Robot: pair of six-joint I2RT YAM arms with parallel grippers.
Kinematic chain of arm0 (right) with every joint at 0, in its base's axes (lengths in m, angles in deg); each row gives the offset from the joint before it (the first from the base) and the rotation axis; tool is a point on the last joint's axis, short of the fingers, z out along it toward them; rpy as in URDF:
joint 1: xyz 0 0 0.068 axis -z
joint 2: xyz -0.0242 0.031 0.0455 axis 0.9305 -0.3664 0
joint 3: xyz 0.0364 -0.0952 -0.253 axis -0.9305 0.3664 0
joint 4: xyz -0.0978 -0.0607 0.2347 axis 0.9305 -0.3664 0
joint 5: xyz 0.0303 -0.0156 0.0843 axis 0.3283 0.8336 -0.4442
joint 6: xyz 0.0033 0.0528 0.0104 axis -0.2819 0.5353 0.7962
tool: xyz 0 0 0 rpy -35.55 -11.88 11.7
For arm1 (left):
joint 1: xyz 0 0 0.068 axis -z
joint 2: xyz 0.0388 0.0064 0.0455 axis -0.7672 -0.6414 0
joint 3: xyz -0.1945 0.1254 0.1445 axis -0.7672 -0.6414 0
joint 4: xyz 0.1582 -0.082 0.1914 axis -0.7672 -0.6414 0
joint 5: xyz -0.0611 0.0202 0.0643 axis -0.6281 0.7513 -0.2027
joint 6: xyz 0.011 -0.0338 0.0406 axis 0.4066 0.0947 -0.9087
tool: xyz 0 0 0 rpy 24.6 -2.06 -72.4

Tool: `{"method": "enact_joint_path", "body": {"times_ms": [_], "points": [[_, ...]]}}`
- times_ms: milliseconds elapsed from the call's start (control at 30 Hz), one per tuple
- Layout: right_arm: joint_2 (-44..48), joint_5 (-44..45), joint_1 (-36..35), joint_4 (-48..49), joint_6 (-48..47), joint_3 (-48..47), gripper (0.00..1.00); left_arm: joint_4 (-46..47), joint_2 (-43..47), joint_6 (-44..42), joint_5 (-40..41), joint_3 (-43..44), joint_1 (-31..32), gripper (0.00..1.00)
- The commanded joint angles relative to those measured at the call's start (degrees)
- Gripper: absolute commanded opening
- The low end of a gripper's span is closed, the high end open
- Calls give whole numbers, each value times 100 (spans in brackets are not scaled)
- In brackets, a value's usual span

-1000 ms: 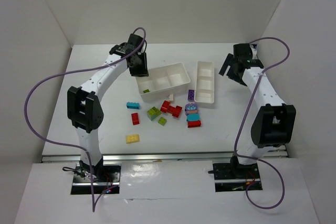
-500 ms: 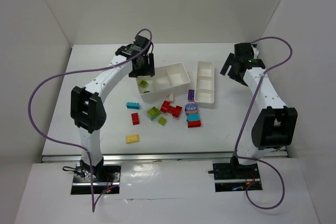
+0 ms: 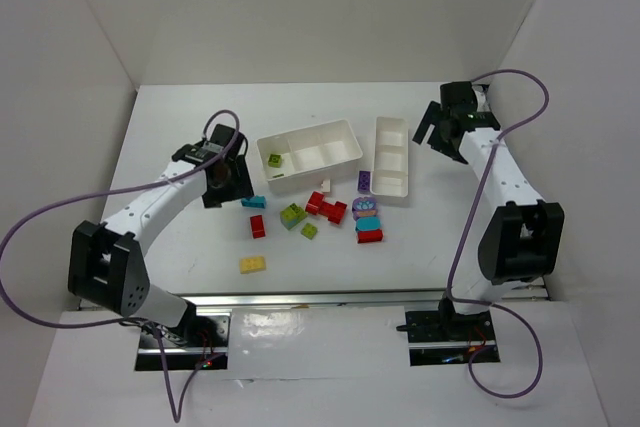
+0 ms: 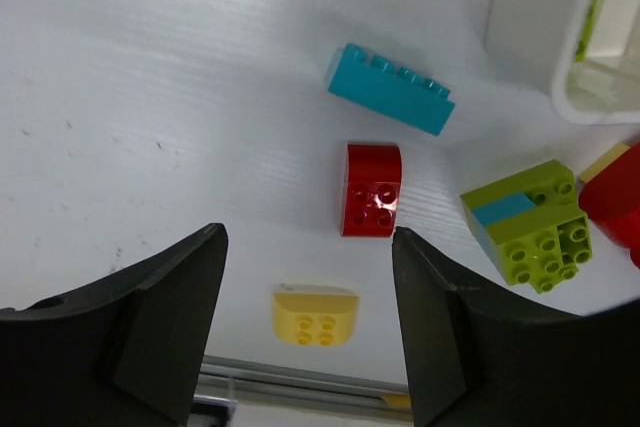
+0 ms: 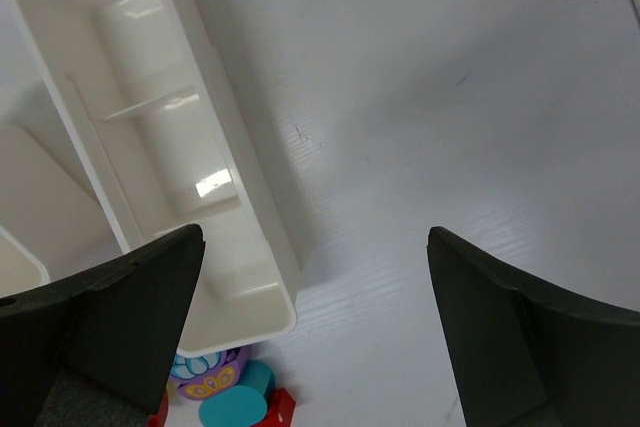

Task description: Sort the legos into containers by color

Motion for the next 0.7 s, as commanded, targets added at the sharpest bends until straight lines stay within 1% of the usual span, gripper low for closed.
{"method": "enact_joint_path", "body": {"times_ms": [0,67,100,133,167,200,300,333,467,567,633,667], "points": [[-86,-62,-147,131,21,-298,100,269,-145,1204,-828,-181,-153,78],[-139,-62,-217,131,21,-351,100,322,-549,1566,-1032,-181,-206,80],[-139,-62,-218,131,21,-351,100,261,-664,2003,-1172,-94,-206,82],[-139,-62,-218,131,21,-403,100,260,-752,2199,-1269,-32,-267,82],[-139,-1,-279,53,21,-403,100,260,-822,2410,-1331,-31,-267,86],[-139,52,-279,52,-31,-403,100,356,-823,2629,-1384,-31,-319,86],[-78,123,-279,52,-84,-403,100,541,-945,2894,-1279,-31,-381,86],[-17,184,-279,-9,-84,-351,100,541,-998,2947,-1070,29,-451,86],[-16,307,-279,-62,-137,-351,100,480,-1262,3150,-980,100,-619,83],[-16,307,-279,-62,-137,-298,100,761,-1367,3334,-1050,30,-689,81],[-16,307,-279,-62,-137,-298,100,963,-1429,3404,-1050,-49,-751,77],[-16,307,-279,-62,-137,-298,100,963,-1482,3405,-1102,-49,-751,73]]}}
